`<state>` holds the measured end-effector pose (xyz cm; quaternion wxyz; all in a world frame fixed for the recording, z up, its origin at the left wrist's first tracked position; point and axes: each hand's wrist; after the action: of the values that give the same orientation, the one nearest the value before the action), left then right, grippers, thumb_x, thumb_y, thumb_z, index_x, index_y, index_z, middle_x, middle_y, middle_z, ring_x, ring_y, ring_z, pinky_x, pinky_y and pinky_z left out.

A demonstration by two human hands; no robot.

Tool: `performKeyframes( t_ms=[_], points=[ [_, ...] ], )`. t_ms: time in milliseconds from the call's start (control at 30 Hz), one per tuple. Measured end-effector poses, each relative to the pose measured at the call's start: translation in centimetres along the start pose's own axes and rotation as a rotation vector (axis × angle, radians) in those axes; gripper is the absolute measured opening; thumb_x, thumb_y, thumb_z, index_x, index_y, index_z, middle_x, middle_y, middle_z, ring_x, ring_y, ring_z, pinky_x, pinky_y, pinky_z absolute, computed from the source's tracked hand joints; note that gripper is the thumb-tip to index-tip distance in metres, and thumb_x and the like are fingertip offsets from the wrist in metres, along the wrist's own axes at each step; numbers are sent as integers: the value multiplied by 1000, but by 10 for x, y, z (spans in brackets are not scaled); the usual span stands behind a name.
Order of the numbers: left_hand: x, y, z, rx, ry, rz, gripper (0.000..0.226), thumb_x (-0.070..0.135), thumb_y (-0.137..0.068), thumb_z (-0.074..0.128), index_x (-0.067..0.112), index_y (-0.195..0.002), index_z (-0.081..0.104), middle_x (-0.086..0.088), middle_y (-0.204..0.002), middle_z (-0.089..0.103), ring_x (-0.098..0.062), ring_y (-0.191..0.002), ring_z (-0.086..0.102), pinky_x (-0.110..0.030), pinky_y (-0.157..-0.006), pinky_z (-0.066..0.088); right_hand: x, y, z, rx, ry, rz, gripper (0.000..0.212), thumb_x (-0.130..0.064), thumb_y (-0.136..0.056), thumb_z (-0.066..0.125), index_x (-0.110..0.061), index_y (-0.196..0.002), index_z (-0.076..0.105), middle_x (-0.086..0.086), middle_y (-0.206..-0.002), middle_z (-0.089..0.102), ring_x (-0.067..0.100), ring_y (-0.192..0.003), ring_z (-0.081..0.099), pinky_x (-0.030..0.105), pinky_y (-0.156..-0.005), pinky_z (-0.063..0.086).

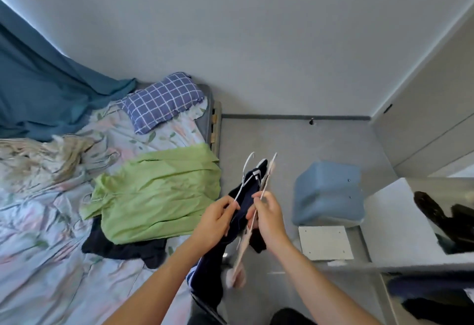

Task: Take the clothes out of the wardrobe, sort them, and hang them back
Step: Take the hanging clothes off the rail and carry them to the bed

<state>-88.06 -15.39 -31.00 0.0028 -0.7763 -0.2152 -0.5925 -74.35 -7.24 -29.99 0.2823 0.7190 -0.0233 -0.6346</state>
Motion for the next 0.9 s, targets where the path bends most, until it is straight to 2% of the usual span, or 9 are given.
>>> performKeyframes(
  t_ms=[133,300,400,500,600,700,800,900],
  points=[
    [5,-46,-24,101,-3,-12,23,21,-112,46,11,-94,58,3,-49,48,-17,-43,45,-31,-49,37,-33,-51,28,-98,-13,3,13,-8,-106,45,-6,-106,58,4,-68,63,17,-54,62,33,-52,52],
    [12,-116,-50,235,-85,-33,24,25,-111,48,20,-90,59,10,-53,51,-11,-48,46,-35,-55,38,-68,-145,52,-180,29,-2,21,-9,-104,48,-7,-99,68,6,-80,57,7,-65,60,40,-57,61],
    [22,-159,-63,336,-146,-82,22,27,-110,49,25,-92,61,17,-56,54,-5,-52,46,-37,-61,39,-95,-197,61,-247,54,21,22,-11,-104,50,-7,-100,71,9,-85,52,12,-77,57,47,-62,65],
    [32,-189,-76,388,-206,-110,17,25,-110,47,29,-104,62,15,-64,58,-8,-60,50,-37,-68,43,-123,-239,73,-348,48,35,21,-11,-103,53,-8,-102,74,10,-88,52,16,-83,56,47,-64,65],
    [36,-213,-87,421,-208,-108,18,21,-110,45,31,-110,60,2,-71,62,-16,-64,52,-41,-70,46,-145,-273,93,-422,70,19,17,-13,-102,59,-8,-104,76,6,-85,54,10,-77,58,39,-69,65],
    [34,-227,-101,461,-189,-112,18,22,-110,44,30,-111,60,-5,-75,63,-21,-69,55,-42,-73,47,-153,-296,119,-449,118,4,12,-17,-100,66,-7,-99,74,1,-74,53,1,-59,55,28,-62,56],
    [22,-232,-119,485,-153,-124,18,21,-110,44,29,-109,60,-5,-77,62,-22,-73,55,-43,-75,47,-151,-310,147,-496,150,16,11,-21,-99,69,-12,-93,73,-4,-67,53,1,-55,54,29,-63,48],
    [1,-230,-140,497,-127,-144,17,19,-109,46,30,-106,59,-4,-77,61,-22,-74,55,-43,-75,47,-141,-319,180,-539,212,48,14,-19,-99,69,-14,-85,72,-10,-64,58,6,-62,55,29,-65,47]
  ],
)
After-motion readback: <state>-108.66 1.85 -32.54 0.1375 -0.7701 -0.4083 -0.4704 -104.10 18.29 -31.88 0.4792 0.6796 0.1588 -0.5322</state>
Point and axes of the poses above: each hand's wrist, its own y-axis away from the middle knuckle, its own z-axis out of the palm, x = y × z
